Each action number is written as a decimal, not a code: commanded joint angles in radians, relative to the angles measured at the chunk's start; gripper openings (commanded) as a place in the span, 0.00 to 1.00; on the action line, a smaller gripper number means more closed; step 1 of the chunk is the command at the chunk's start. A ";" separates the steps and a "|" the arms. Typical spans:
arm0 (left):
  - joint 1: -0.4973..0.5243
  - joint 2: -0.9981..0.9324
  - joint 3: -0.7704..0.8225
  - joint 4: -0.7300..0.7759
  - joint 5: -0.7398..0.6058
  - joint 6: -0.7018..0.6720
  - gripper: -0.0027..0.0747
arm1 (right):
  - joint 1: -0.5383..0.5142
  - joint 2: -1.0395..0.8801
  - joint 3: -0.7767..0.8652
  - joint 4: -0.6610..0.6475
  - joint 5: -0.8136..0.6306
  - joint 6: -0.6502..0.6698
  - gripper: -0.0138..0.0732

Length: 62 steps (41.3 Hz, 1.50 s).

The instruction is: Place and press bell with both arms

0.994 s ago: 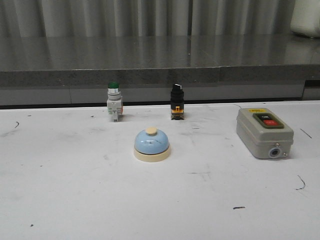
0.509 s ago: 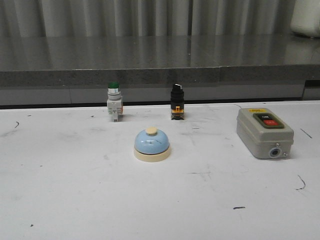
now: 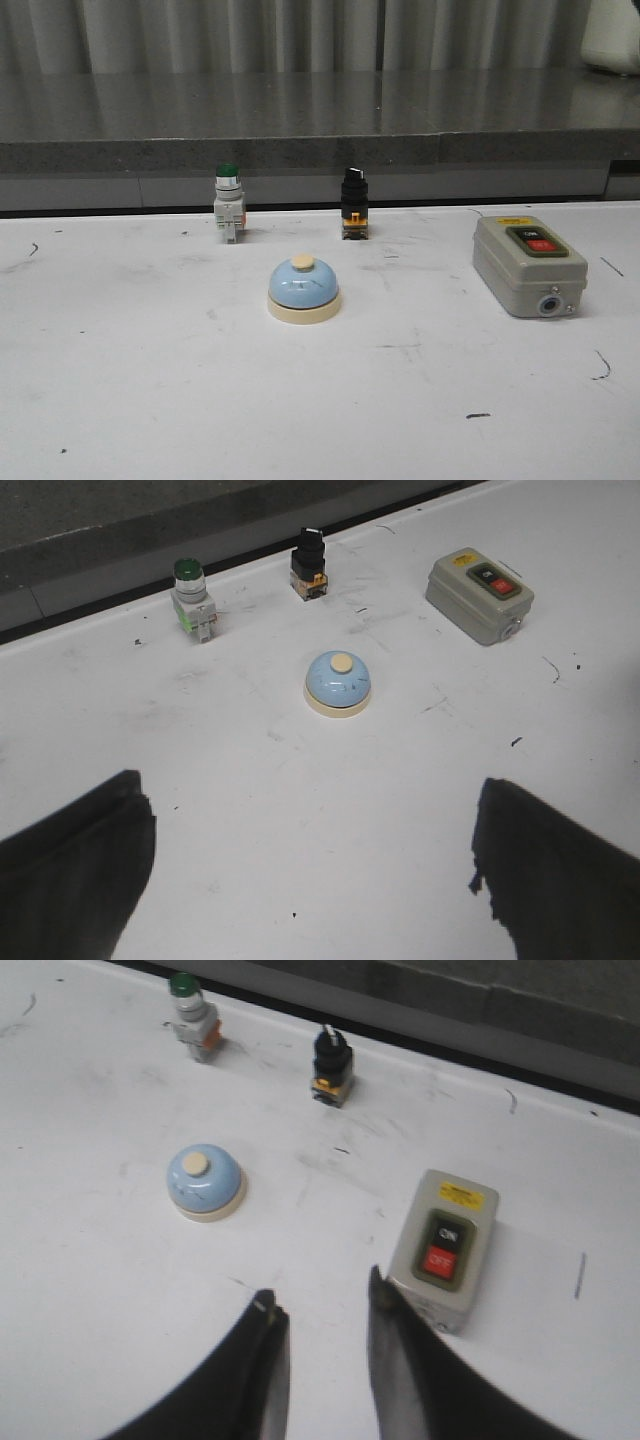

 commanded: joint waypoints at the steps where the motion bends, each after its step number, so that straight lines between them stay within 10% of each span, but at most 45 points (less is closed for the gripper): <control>1: 0.002 0.002 -0.027 -0.004 -0.069 -0.013 0.84 | 0.051 0.068 -0.093 0.008 -0.040 -0.036 0.25; 10: 0.002 0.002 -0.027 -0.004 -0.069 -0.013 0.84 | 0.145 0.254 -0.255 0.008 0.005 -0.080 0.08; 32: 0.002 0.002 -0.027 -0.004 -0.069 -0.013 0.84 | 0.254 0.722 -0.645 -0.003 0.150 -0.092 0.08; 62: 0.002 0.002 -0.027 -0.004 -0.069 -0.013 0.84 | 0.250 1.018 -0.699 -0.137 0.024 -0.091 0.08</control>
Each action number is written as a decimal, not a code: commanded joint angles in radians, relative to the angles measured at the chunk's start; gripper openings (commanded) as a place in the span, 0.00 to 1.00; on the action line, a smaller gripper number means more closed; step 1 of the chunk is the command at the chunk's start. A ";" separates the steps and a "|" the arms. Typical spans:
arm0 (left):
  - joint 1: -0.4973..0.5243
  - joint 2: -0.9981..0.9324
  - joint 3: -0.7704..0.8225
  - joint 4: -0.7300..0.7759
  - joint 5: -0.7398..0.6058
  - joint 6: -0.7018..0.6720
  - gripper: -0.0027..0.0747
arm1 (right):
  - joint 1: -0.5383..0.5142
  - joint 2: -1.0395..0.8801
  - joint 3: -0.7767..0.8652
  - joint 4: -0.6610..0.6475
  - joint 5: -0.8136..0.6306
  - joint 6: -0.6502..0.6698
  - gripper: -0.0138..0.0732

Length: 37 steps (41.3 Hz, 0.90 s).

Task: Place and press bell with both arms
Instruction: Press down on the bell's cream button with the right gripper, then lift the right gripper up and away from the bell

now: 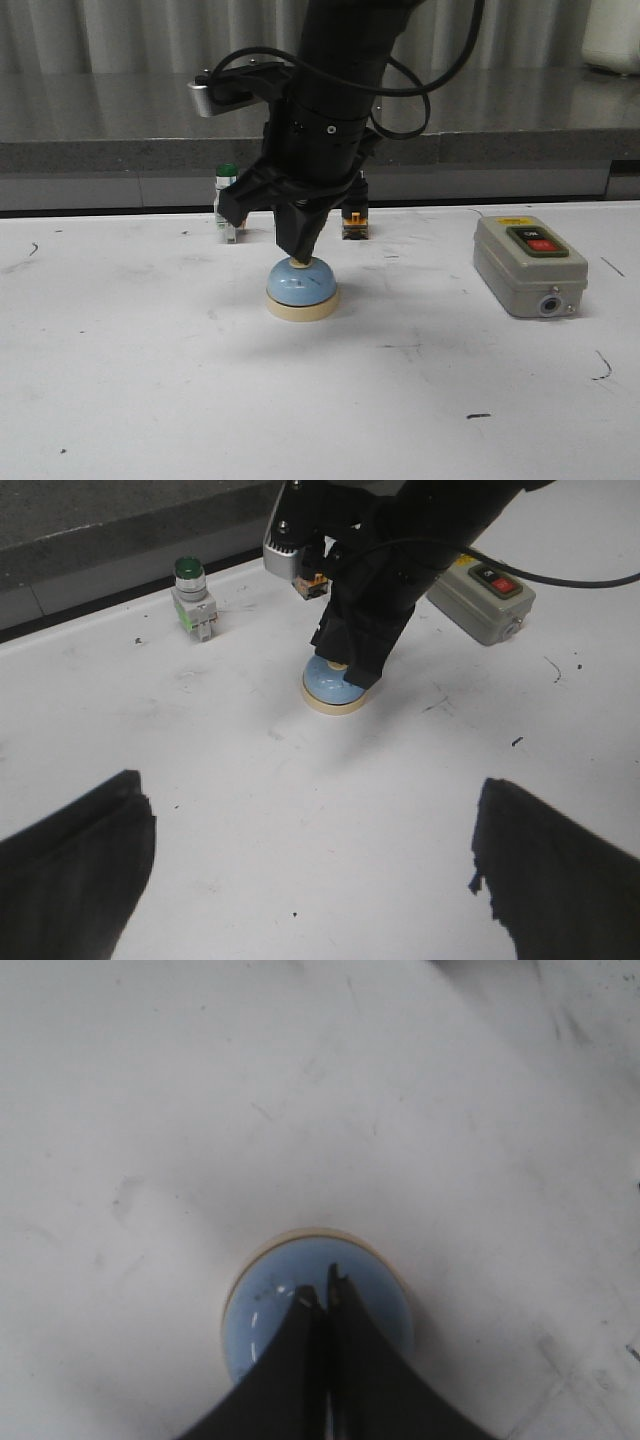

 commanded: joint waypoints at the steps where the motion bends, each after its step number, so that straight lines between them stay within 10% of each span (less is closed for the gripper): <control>1: 0.002 0.002 -0.029 -0.004 -0.069 -0.011 0.84 | -0.005 -0.066 -0.028 -0.013 -0.020 -0.009 0.08; 37: 0.002 0.002 -0.029 -0.004 -0.069 -0.011 0.84 | -0.096 -0.909 0.501 -0.009 -0.013 0.070 0.08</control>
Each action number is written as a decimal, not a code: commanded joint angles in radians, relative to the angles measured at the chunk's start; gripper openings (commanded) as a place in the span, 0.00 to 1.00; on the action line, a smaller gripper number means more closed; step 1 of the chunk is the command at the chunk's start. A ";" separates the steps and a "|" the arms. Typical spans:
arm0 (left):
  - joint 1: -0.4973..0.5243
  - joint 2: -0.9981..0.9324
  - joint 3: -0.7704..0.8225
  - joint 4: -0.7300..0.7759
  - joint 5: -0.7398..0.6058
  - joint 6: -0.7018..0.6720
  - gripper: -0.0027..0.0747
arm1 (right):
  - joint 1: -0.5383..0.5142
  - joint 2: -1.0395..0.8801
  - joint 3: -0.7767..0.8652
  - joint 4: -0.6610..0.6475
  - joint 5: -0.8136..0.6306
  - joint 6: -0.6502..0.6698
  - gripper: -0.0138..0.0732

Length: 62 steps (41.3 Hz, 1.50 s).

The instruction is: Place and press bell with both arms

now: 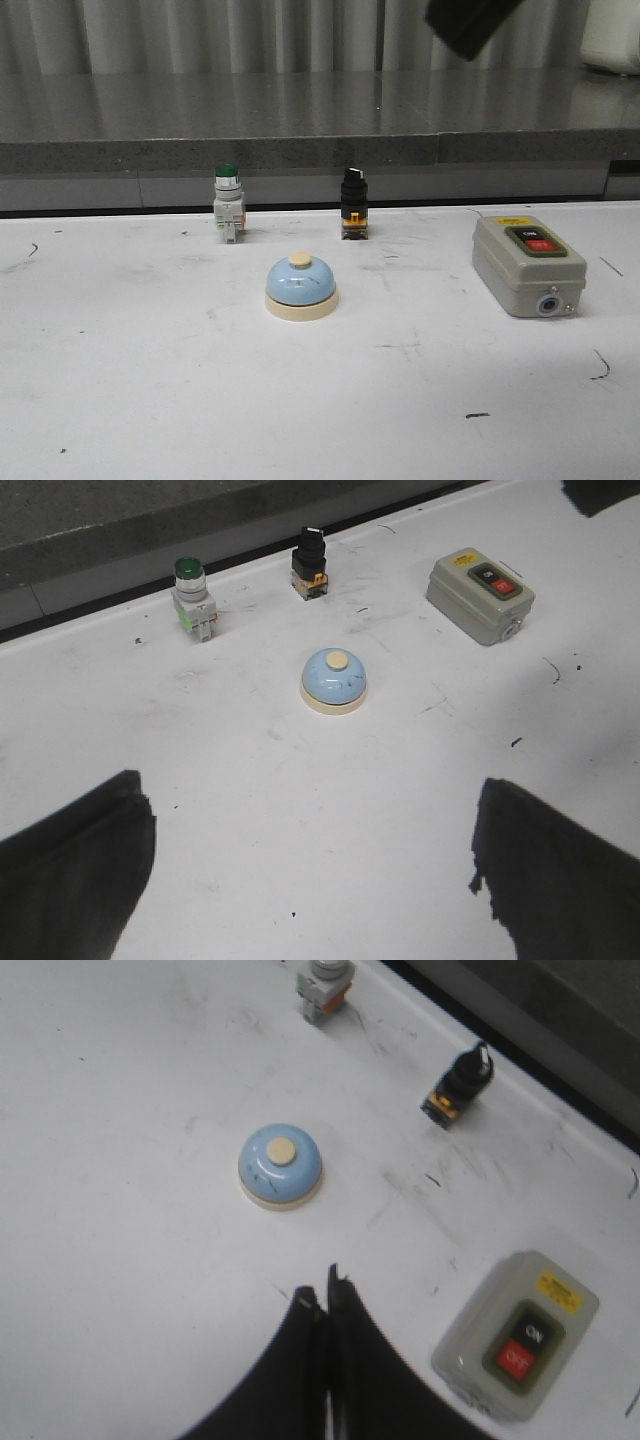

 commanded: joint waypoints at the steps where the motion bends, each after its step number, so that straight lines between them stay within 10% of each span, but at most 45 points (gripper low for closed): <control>1: 0.000 0.002 -0.029 -0.004 -0.069 -0.010 0.84 | -0.033 -0.120 0.045 -0.009 -0.047 0.022 0.08; 26: 0.000 0.002 -0.029 -0.004 -0.069 -0.010 0.84 | -0.056 -0.575 0.282 0.001 -0.016 0.037 0.08; 62: 0.000 0.002 -0.029 -0.004 -0.069 -0.010 0.84 | -0.056 -0.593 0.282 0.001 0.028 0.037 0.08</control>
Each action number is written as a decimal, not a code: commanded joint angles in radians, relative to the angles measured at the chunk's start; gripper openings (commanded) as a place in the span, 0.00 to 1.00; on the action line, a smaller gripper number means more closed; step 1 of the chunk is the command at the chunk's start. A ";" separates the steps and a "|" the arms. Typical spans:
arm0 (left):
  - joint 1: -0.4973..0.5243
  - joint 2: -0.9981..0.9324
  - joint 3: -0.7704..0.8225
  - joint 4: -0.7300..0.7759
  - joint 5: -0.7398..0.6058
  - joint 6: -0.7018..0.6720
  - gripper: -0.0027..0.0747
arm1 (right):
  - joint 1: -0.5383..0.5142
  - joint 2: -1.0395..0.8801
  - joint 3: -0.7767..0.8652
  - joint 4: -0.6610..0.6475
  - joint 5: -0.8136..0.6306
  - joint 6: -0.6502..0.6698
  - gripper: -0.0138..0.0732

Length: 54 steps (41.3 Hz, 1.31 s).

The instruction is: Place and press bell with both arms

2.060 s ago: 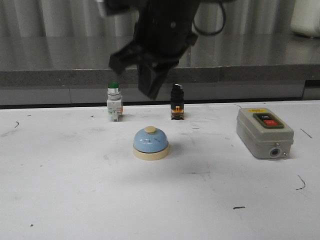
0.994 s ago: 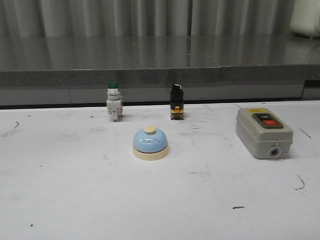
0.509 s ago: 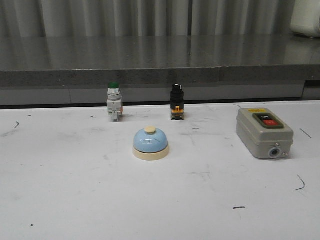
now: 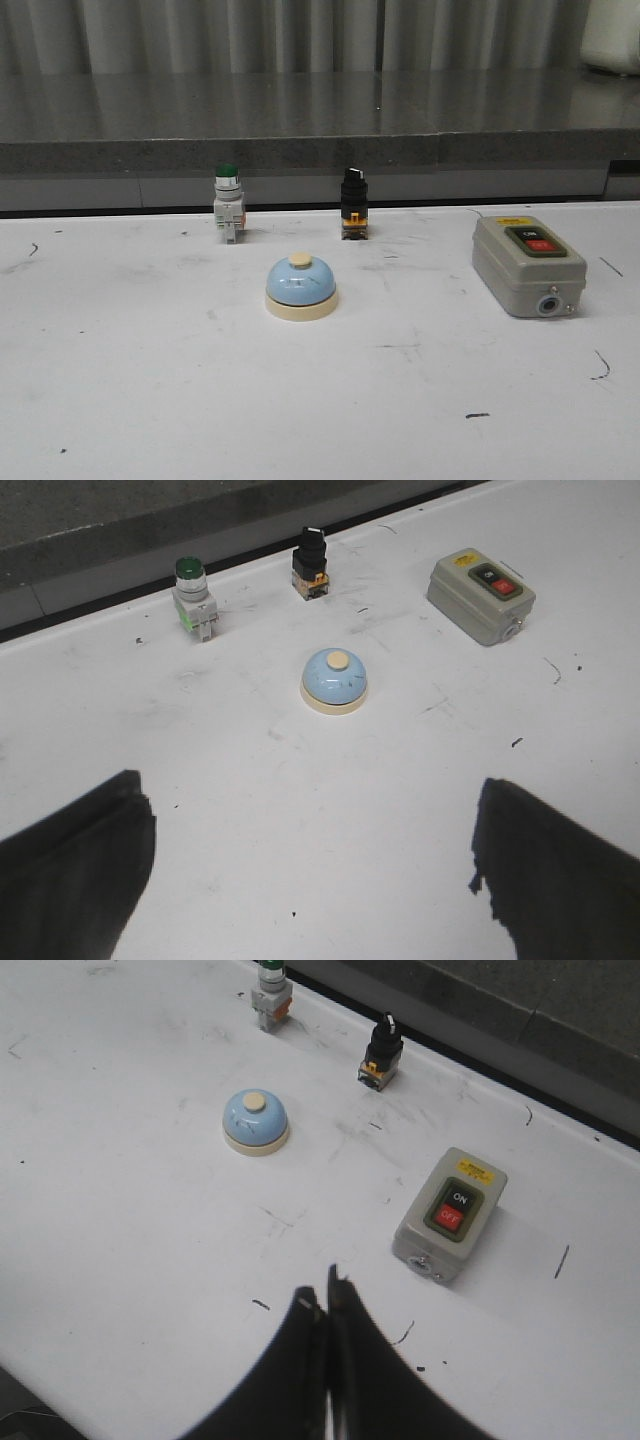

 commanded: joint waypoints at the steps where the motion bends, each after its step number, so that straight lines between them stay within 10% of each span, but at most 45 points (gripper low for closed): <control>1: 0.000 0.002 -0.029 -0.004 -0.071 -0.008 0.84 | -0.007 -0.003 -0.024 -0.002 -0.058 0.002 0.08; 19: 0.000 0.002 -0.029 -0.004 -0.071 -0.008 0.81 | -0.007 -0.003 -0.024 -0.002 -0.058 0.002 0.08; 34: 0.000 0.002 -0.029 -0.004 -0.051 -0.008 0.01 | -0.007 -0.003 -0.024 -0.002 -0.058 0.002 0.08; 54: 0.059 -0.103 0.082 0.022 -0.126 0.007 0.01 | -0.007 -0.003 -0.024 -0.002 -0.058 0.002 0.08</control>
